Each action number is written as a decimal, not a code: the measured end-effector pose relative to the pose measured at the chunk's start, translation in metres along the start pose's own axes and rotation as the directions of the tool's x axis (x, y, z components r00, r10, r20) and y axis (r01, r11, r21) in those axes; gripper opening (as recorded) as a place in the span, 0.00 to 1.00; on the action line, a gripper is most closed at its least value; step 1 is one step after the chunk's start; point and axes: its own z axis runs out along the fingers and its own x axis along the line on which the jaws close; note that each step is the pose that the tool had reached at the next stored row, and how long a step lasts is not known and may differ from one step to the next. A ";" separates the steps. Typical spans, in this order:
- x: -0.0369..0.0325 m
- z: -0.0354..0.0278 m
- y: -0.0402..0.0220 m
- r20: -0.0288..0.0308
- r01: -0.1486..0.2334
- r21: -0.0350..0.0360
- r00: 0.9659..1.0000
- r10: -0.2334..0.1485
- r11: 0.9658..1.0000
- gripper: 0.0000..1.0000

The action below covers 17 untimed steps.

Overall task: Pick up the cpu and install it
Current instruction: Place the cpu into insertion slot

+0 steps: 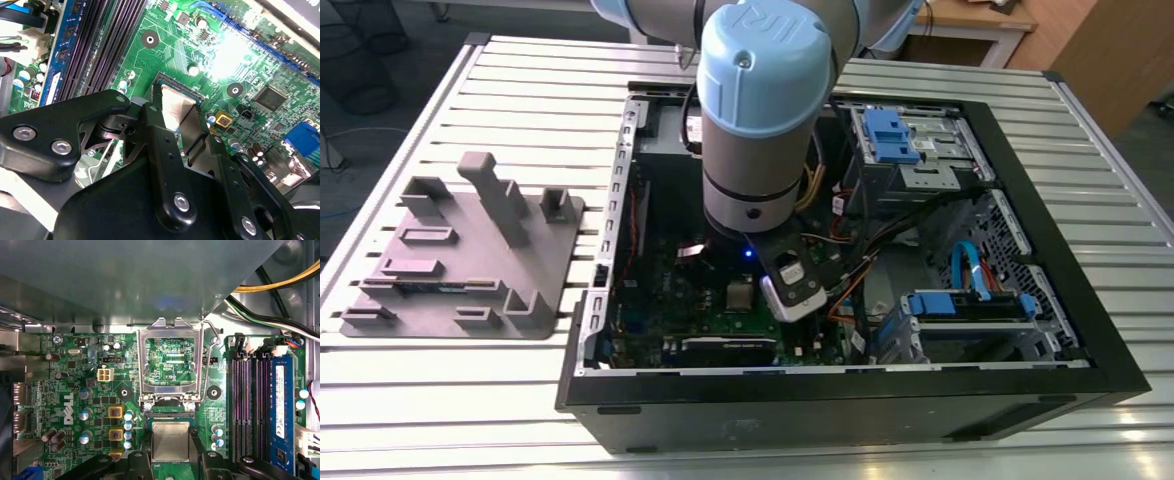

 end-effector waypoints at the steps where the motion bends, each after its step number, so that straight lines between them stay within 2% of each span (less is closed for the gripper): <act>1: 0.0000 0.0003 0.0000 0.000 0.000 0.000 1.000 0.000 1.000 0.40; 17: 0.0012 0.0032 -0.0001 0.000 0.000 0.000 1.000 0.000 1.000 0.40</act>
